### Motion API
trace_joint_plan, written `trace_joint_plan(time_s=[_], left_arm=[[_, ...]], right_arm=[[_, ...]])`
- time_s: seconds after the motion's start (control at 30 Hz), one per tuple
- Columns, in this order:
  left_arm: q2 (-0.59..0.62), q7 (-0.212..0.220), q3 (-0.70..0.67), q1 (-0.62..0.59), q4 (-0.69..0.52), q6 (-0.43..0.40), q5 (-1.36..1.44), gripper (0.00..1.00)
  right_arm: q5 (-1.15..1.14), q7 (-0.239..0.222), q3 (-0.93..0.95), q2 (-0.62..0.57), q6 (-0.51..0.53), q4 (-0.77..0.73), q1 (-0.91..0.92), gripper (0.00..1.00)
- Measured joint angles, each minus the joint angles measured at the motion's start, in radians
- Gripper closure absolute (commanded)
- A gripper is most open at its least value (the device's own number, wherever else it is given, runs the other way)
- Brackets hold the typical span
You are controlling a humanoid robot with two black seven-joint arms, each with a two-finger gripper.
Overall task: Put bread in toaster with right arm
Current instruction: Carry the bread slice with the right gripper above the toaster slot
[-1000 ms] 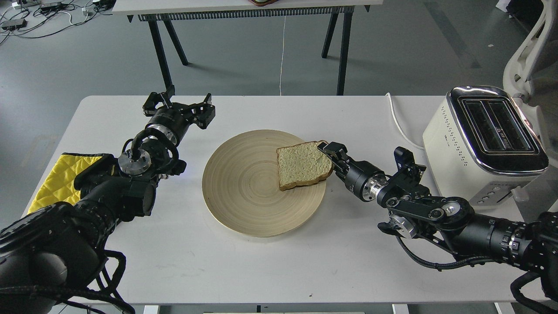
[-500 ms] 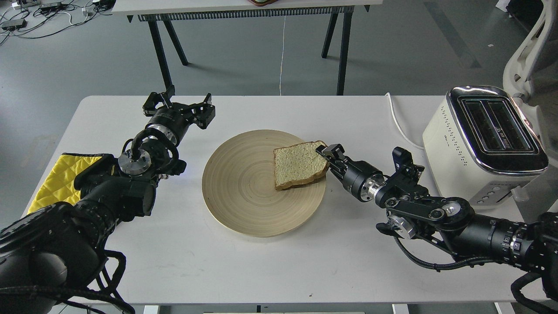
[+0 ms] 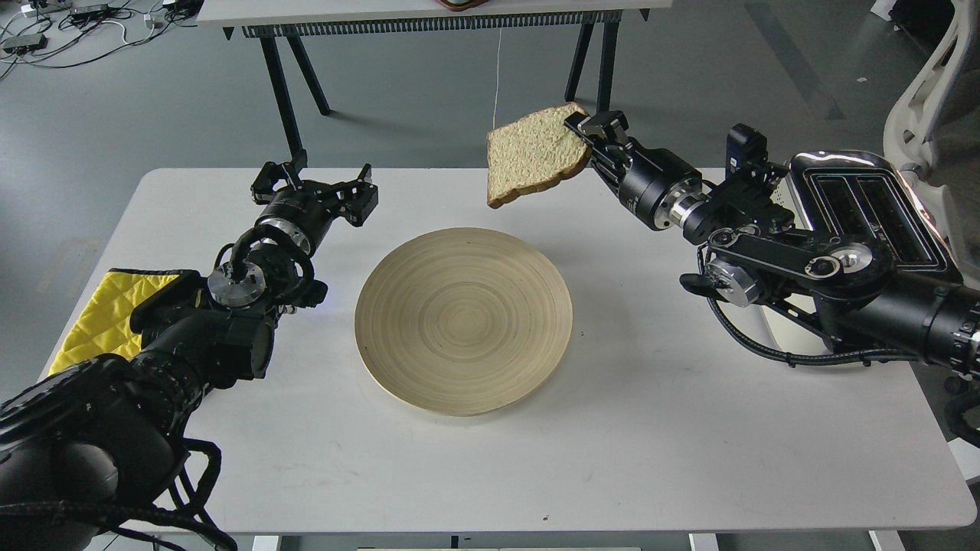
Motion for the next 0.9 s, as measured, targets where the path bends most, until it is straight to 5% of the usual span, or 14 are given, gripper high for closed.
trace_joint_plan(time_s=[0.5,0.9], left_arm=[[0.000,0.000,0.000,0.000,0.000,0.000,0.000,0.00],[0.000,0.000,0.000,0.000,0.000,0.000,0.000,0.00]], right_arm=[[-0.125,-0.022,-0.445,-0.516,-0.025,0.160,0.387,0.97],[-0.353,-0.058,-0.534,-0.868,-0.018,0.338,0.416,0.96]])
